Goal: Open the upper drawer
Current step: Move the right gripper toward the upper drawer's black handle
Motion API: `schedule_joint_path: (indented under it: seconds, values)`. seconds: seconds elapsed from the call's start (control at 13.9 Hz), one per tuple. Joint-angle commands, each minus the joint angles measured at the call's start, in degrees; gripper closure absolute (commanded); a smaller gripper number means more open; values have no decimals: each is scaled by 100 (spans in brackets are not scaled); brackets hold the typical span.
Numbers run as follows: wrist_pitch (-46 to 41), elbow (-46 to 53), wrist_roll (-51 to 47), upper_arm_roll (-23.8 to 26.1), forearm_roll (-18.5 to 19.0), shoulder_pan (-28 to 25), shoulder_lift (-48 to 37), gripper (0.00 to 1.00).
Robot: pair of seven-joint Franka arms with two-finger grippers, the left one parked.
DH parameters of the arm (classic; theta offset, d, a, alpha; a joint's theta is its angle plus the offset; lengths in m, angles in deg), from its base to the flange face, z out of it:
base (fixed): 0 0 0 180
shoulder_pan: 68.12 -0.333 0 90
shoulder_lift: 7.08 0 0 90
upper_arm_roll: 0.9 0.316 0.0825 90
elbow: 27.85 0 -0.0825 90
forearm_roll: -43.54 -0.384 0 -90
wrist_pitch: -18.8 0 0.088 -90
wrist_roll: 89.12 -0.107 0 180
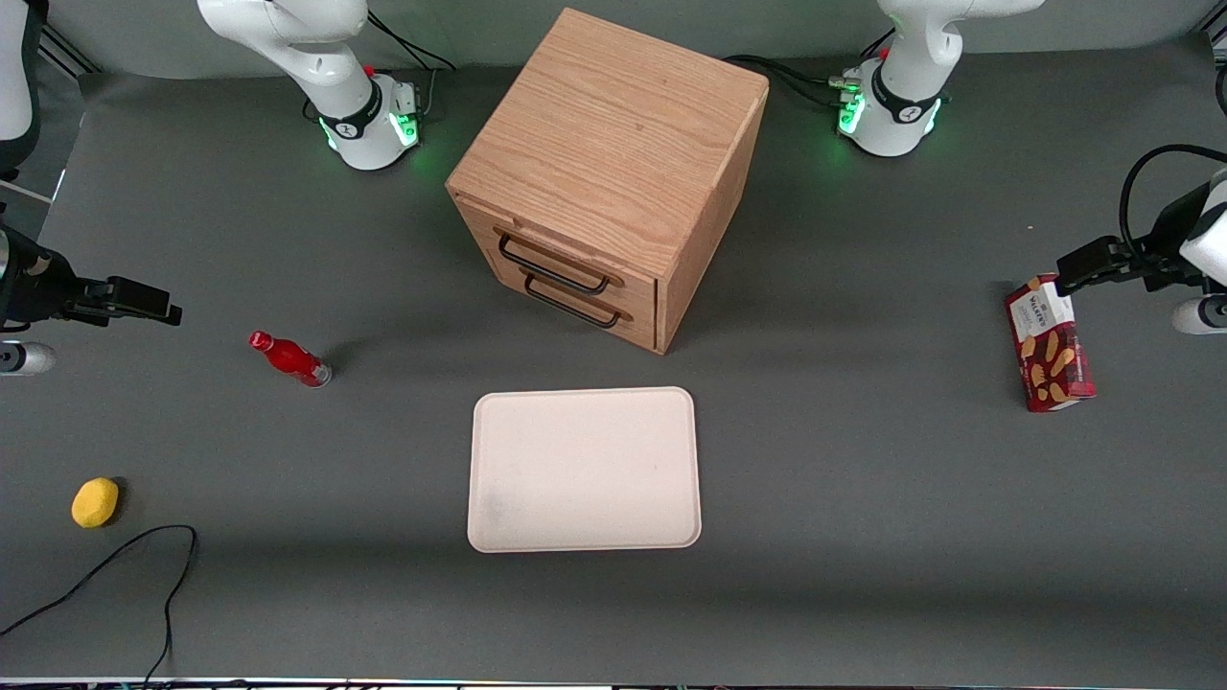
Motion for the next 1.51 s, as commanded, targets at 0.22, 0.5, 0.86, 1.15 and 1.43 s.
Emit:
schedule_joint_path:
  seconds: [0.22, 0.5, 0.86, 1.15, 1.43]
  values:
    - [-129, 235, 124, 90, 39, 11, 96, 0]
    - [-217, 244, 133, 73, 4, 28, 96, 0]
    - [-444, 262, 360, 82, 4, -25, 87, 0]
    - [-437, 288, 906, 82, -373, -24, 228, 0]
    - [-401, 393, 915, 99, -427, -551, 254, 0]
